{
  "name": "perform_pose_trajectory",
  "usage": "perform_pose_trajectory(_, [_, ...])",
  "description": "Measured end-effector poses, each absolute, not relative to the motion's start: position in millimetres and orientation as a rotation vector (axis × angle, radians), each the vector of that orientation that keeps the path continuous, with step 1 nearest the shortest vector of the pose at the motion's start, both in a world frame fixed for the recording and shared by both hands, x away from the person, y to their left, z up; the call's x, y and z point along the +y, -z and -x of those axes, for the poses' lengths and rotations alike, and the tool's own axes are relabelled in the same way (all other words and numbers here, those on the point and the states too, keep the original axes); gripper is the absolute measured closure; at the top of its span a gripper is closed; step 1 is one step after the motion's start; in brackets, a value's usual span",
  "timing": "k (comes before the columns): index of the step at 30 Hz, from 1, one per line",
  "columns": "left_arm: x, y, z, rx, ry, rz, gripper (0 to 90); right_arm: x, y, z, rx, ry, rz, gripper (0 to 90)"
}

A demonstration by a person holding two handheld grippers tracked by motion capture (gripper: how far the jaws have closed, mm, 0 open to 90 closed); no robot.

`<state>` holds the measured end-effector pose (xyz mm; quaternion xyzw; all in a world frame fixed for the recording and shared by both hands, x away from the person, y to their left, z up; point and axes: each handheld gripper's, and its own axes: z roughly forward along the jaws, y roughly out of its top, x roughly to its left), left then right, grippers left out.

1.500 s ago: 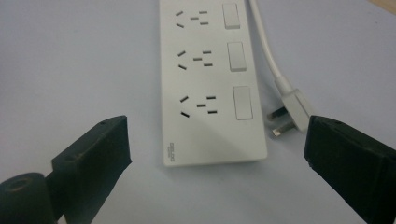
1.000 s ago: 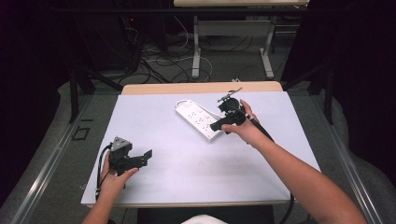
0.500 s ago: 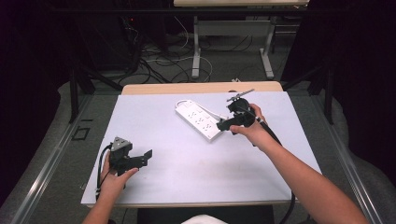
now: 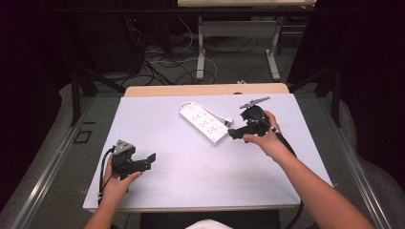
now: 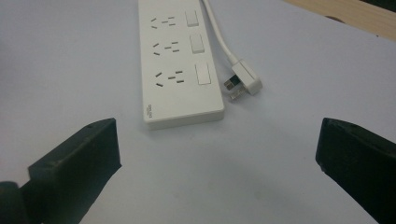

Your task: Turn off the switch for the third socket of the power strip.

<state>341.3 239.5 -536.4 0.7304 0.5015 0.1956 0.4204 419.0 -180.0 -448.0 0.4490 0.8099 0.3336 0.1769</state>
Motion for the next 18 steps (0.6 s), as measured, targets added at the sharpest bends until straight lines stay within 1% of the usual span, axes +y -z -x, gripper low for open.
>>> perform_pose_trajectory(18, [239.2, 536.4, -340.8, 1.259, -0.491, -1.829, 9.0, -200.7, 463.7, -385.4, 2.224, -1.029, -1.277, 0.0])
